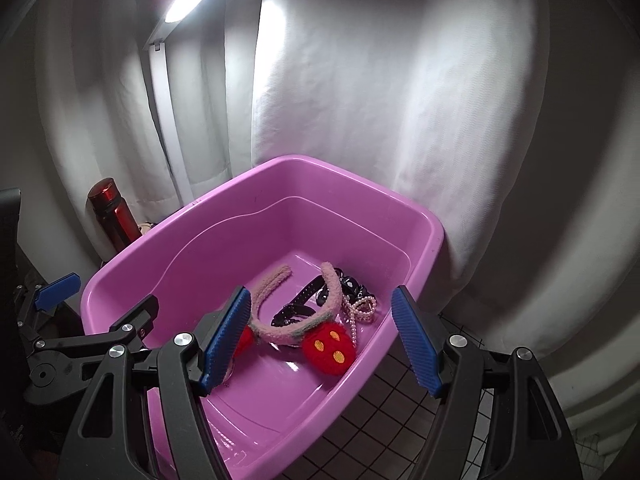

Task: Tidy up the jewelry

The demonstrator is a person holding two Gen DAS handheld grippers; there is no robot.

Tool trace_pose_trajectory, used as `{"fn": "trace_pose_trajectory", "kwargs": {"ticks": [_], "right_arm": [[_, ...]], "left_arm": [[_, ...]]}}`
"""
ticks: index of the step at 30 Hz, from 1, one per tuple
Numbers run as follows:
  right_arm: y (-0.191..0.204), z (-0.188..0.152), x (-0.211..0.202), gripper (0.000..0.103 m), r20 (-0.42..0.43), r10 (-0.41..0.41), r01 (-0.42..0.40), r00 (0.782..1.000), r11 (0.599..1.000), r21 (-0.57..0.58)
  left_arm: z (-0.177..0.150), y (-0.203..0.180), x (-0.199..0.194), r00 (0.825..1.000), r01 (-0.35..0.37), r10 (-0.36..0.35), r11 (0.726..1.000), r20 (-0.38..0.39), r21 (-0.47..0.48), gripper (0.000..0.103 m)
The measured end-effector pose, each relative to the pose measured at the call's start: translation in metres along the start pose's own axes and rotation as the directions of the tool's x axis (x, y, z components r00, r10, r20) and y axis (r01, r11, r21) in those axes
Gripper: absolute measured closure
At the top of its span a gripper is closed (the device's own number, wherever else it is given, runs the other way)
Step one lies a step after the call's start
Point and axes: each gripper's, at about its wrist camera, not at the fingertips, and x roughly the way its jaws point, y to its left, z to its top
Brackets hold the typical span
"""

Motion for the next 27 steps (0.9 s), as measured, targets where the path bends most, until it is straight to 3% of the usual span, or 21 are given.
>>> {"fn": "trace_pose_trajectory", "kwargs": {"ticks": [27], "right_arm": [[-0.004, -0.014, -0.004, 0.033, -0.013, -0.035, 0.035, 0.999, 0.999, 0.007]], "left_arm": [[0.002, 0.009, -0.007, 1.000, -0.009, 0.009, 1.000, 0.005, -0.017, 0.006]]}}
